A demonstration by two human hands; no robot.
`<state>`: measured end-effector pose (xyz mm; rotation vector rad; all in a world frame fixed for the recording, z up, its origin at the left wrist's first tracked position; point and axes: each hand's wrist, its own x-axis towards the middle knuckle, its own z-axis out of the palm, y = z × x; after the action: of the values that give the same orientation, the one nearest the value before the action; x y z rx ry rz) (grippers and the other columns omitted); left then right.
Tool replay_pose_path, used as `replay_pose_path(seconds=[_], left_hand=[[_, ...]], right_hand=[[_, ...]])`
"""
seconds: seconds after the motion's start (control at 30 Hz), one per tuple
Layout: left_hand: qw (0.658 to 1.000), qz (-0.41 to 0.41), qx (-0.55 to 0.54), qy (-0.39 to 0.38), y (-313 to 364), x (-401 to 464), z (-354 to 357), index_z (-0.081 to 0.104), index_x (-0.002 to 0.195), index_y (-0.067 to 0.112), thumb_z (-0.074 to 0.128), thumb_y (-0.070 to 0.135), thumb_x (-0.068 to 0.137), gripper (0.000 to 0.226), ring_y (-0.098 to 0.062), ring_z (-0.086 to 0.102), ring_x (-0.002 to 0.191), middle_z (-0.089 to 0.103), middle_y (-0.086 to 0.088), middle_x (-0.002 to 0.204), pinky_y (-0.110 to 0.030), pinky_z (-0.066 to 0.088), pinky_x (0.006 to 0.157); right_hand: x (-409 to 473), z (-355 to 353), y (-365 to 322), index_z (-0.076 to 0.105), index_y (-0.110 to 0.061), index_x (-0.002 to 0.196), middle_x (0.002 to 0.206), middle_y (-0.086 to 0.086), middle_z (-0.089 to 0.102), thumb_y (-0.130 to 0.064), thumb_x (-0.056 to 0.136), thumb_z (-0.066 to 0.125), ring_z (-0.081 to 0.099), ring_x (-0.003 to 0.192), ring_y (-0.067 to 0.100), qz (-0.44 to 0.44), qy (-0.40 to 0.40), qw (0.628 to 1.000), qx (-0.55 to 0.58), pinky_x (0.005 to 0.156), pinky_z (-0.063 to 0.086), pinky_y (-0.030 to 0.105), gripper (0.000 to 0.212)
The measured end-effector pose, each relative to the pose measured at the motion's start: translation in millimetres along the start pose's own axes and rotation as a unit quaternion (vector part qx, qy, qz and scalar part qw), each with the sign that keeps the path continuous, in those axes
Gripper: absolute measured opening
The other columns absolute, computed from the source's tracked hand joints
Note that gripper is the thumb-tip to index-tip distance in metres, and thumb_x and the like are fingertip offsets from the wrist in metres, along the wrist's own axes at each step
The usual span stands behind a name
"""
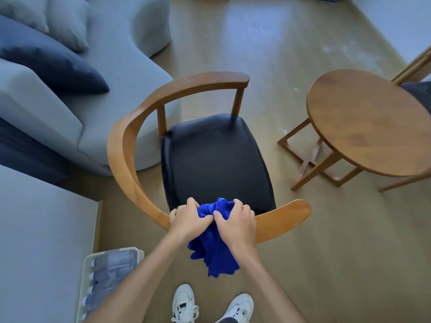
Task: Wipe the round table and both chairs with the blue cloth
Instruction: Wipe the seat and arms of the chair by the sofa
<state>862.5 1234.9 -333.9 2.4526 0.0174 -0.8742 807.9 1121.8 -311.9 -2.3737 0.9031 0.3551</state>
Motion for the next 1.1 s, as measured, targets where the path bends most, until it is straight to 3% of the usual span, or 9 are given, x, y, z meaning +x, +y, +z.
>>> replay_pose_path(seconds=[0.13, 0.2, 0.27, 0.37, 0.43, 0.53, 0.67, 0.97, 1.1], left_hand=[[0.983, -0.01, -0.181, -0.038, 9.2, -1.4, -16.3, 0.039, 0.104, 0.022, 0.07, 0.016, 0.079, 0.04, -0.01, 0.059, 0.08, 0.059, 0.003, 0.093, -0.022, 0.045, 0.062], [0.974, 0.013, -0.219, -0.063, 11.1, -5.5, -26.1, 0.038, 0.117, 0.028, 0.075, 0.015, 0.077, 0.056, -0.01, 0.061, 0.088, 0.059, 0.005, 0.1, -0.021, 0.047, 0.066], [0.973, 0.039, -0.207, -0.094, 14.5, -9.7, -34.8, 0.039, 0.125, 0.034, 0.076, 0.017, 0.076, 0.064, -0.009, 0.06, 0.093, 0.058, 0.007, 0.107, -0.021, 0.048, 0.069], [0.973, 0.091, -0.154, -0.144, 22.0, -20.2, -48.1, 0.049, 0.123, 0.034, 0.072, 0.015, 0.077, 0.055, -0.01, 0.059, 0.098, 0.058, 0.01, 0.116, -0.026, 0.052, 0.079], [0.971, 0.133, -0.123, -0.154, 28.9, -31.0, -60.9, 0.059, 0.109, 0.033, 0.065, 0.012, 0.078, 0.037, -0.012, 0.062, 0.095, 0.065, 0.009, 0.105, -0.03, 0.054, 0.081], [0.965, 0.205, -0.066, -0.148, 42.2, -49.9, -91.9, 0.063, 0.091, 0.032, 0.056, 0.008, 0.077, 0.028, -0.012, 0.063, 0.086, 0.068, 0.008, 0.089, -0.032, 0.056, 0.076], [0.938, 0.318, 0.046, -0.13, 73.4, -72.7, -139.9, 0.057, 0.089, 0.035, 0.058, 0.005, 0.082, 0.031, -0.005, 0.06, 0.081, 0.061, 0.015, 0.084, -0.019, 0.051, 0.066], [0.9, 0.405, 0.152, -0.044, 137.1, -107.4, -205.4, 0.061, 0.1, 0.028, 0.056, 0.018, 0.087, 0.017, -0.009, 0.056, 0.086, 0.058, 0.01, 0.092, -0.033, 0.053, 0.082], [0.847, 0.467, 0.244, 0.073, 141.4, -114.6, -210.1, 0.067, 0.098, 0.028, 0.057, 0.011, 0.088, 0.023, -0.009, 0.032, 0.107, 0.044, 0.013, 0.106, -0.03, 0.025, 0.093]], right_hand=[[2.6, -21.6, 3.7, 0.057, -0.02, 0.105, 0.1, -0.004, 0.062, -0.015, 0.088, 0.055, 0.059, 0.093, 0.017, -0.004, -0.019, 0.986, 0.164, 0.073, 0.049, 0.025, 0.017], [-3.1, -37.8, 10.5, 0.058, -0.022, 0.095, 0.089, -0.008, 0.065, -0.008, 0.086, 0.057, 0.062, 0.083, 0.013, 0.003, -0.031, 0.967, 0.253, 0.063, 0.049, 0.02, 0.017], [-11.3, -51.3, 17.8, 0.061, -0.021, 0.093, 0.088, -0.005, 0.067, -0.003, 0.085, 0.059, 0.064, 0.083, 0.013, 0.003, -0.051, 0.95, 0.309, 0.064, 0.053, 0.021, 0.02], [-25.4, -72.0, 21.6, 0.065, -0.017, 0.096, 0.091, 0.0, 0.07, 0.003, 0.087, 0.058, 0.066, 0.085, 0.014, -0.017, -0.073, 0.929, 0.362, 0.065, 0.054, 0.02, 0.023], [-33.4, -88.3, 21.3, 0.066, -0.014, 0.099, 0.091, 0.003, 0.072, 0.005, 0.088, 0.057, 0.067, 0.086, 0.015, -0.043, -0.084, 0.919, 0.381, 0.068, 0.055, 0.022, 0.024], [-42.5, -121.0, 17.6, 0.066, -0.016, 0.101, 0.091, 0.001, 0.072, 0.006, 0.089, 0.057, 0.068, 0.086, 0.013, -0.092, -0.082, 0.919, 0.376, 0.071, 0.055, 0.023, 0.027], [-46.0, -169.9, -0.5, 0.066, -0.022, 0.097, 0.088, -0.004, 0.07, 0.008, 0.085, 0.06, 0.065, 0.085, 0.013, -0.199, -0.036, 0.943, 0.266, 0.072, 0.055, 0.027, 0.033], [-64.7, -243.5, -50.9, 0.056, -0.041, 0.1, 0.094, -0.015, 0.066, -0.004, 0.089, 0.063, 0.062, 0.093, 0.004, -0.348, 0.009, 0.918, 0.19, 0.079, 0.057, 0.023, 0.039], [-67.7, -251.8, -53.7, 0.059, -0.039, 0.103, 0.096, -0.018, 0.066, -0.008, 0.088, 0.066, 0.062, 0.096, 0.002, -0.366, -0.034, 0.913, 0.176, 0.078, 0.056, 0.02, 0.036]])
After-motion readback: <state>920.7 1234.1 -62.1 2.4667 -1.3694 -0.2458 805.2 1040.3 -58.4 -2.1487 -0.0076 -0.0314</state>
